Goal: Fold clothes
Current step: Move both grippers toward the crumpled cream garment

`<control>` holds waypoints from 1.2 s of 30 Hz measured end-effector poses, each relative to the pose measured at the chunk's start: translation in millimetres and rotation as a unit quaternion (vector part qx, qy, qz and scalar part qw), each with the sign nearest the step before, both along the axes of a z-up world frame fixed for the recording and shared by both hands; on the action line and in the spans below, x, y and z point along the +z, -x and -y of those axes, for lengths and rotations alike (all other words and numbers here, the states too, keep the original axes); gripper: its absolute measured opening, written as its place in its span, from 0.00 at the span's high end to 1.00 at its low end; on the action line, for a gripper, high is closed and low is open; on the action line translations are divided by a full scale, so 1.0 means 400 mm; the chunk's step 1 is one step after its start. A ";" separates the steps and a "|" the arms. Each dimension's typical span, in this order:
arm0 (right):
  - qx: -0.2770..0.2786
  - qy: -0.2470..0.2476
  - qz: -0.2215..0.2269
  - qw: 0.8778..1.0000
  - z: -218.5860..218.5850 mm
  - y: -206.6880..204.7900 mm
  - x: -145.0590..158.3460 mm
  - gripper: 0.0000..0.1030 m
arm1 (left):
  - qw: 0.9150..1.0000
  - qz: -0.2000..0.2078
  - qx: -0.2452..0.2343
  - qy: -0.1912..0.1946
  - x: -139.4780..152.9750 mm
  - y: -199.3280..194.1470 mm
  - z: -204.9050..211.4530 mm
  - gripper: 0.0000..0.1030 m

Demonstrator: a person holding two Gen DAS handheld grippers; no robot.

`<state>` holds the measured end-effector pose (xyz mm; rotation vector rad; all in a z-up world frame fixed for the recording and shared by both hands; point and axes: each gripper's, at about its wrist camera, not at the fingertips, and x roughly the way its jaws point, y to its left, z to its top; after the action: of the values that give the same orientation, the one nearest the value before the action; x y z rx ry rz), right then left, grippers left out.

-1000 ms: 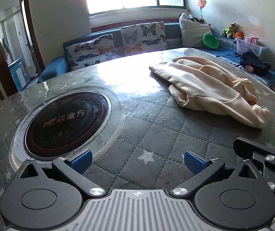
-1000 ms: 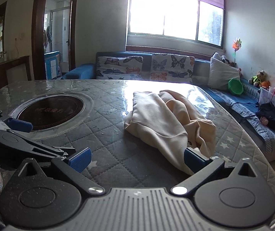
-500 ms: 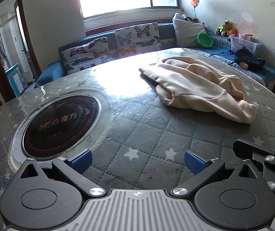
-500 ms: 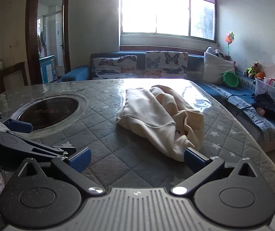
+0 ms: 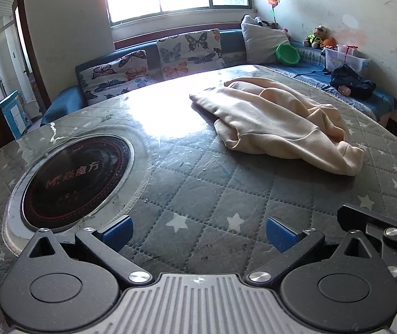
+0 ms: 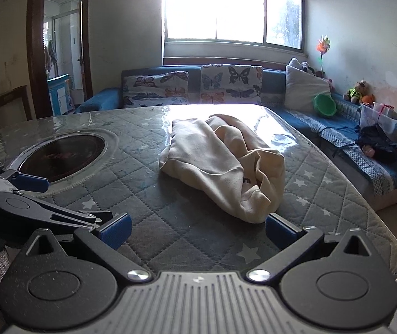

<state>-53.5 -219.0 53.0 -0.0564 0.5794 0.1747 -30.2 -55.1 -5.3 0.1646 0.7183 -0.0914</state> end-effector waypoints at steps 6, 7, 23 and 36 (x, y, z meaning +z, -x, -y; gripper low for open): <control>-0.005 0.005 -0.008 1.000 -0.004 -0.020 -0.002 0.00 | 1.000 -0.005 -0.006 0.002 -0.003 -0.021 0.000 0.00; -0.005 0.006 -0.008 1.000 -0.004 -0.024 -0.002 0.00 | 1.000 -0.007 -0.007 0.001 -0.004 -0.027 0.002 0.00; -0.016 -0.003 -0.034 0.999 0.039 -0.120 -0.006 0.00 | 0.999 -0.039 -0.023 -0.006 -0.011 -0.138 0.046 0.00; -0.004 -0.034 -0.042 0.999 0.055 -0.250 -0.001 0.06 | 0.998 -0.062 -0.015 -0.003 -0.027 -0.233 0.034 0.00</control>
<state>46.6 -240.9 52.7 0.0197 0.6560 0.1891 62.8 -68.5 -16.1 0.1757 0.8403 -0.1290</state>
